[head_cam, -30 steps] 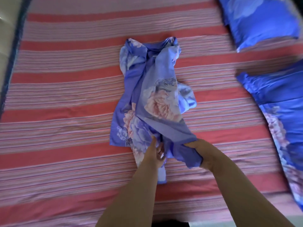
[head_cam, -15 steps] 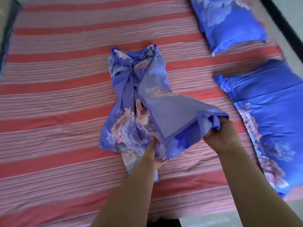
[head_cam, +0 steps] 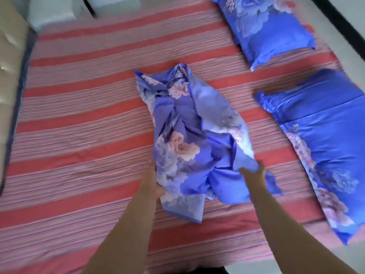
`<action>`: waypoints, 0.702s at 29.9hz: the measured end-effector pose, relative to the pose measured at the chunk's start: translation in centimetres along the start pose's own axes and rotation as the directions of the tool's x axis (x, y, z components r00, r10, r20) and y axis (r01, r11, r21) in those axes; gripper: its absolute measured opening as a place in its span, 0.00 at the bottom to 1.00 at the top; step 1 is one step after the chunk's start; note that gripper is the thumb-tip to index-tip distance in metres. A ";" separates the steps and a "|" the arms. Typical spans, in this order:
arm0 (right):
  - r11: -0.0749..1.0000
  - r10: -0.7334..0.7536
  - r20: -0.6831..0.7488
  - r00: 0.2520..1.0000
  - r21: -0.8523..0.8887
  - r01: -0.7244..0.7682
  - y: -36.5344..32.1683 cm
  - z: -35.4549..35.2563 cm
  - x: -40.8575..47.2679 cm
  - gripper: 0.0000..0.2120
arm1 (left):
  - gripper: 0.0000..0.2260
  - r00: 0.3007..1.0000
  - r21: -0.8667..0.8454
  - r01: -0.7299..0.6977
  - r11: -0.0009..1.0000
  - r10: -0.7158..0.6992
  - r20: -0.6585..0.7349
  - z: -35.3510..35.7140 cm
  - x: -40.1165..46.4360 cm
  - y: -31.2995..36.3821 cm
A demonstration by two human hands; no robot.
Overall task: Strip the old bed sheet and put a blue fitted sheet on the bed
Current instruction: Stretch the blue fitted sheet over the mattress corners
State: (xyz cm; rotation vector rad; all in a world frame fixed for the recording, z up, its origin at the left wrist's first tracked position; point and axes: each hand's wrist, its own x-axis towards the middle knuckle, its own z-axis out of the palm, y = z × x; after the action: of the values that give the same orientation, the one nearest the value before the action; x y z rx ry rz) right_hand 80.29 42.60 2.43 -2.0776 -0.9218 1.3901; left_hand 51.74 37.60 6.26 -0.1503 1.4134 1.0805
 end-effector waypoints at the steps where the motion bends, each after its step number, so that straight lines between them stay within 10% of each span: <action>1: 0.953 -0.165 0.216 0.962 -0.215 0.212 0.7 3.3 -2.9 0.46 | 0.30 0.992 0.015 -0.022 1.000 0.020 0.129 0.4 -0.7 0.0; 4: 0.723 -0.291 0.436 0.852 -0.483 0.494 3.3 11.5 -9.2 0.62 | 0.22 0.963 -0.019 0.136 0.991 -0.127 0.239 2.0 -2.7 -0.8; 7: 0.873 -0.360 0.228 0.905 -0.259 0.413 2.4 14.8 -10.6 0.38 | 0.17 0.962 -0.009 0.212 0.977 -0.207 0.177 3.3 -4.1 -0.6; 9: 0.947 -0.289 0.105 0.952 -0.113 0.300 0.2 14.7 -10.0 0.18 | 0.12 0.973 -0.019 0.183 0.983 -0.178 0.145 3.2 -4.7 0.8; 13: 0.960 -0.078 0.003 0.997 -0.269 0.076 -2.3 12.9 -7.9 0.15 | 0.20 0.988 -0.127 0.076 0.989 -0.057 0.147 0.4 -6.3 6.4; 21: 0.846 -0.174 0.223 0.959 -0.465 0.262 -3.6 13.9 -9.6 0.13 | 0.09 0.963 -0.203 -0.268 0.942 0.265 -0.044 -9.4 -8.7 17.1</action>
State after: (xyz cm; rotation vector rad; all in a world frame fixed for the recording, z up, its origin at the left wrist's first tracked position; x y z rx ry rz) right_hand 63.97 38.09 5.61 -2.1232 -1.6822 1.3255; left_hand 35.30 36.28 19.91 -0.1194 1.3593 1.4551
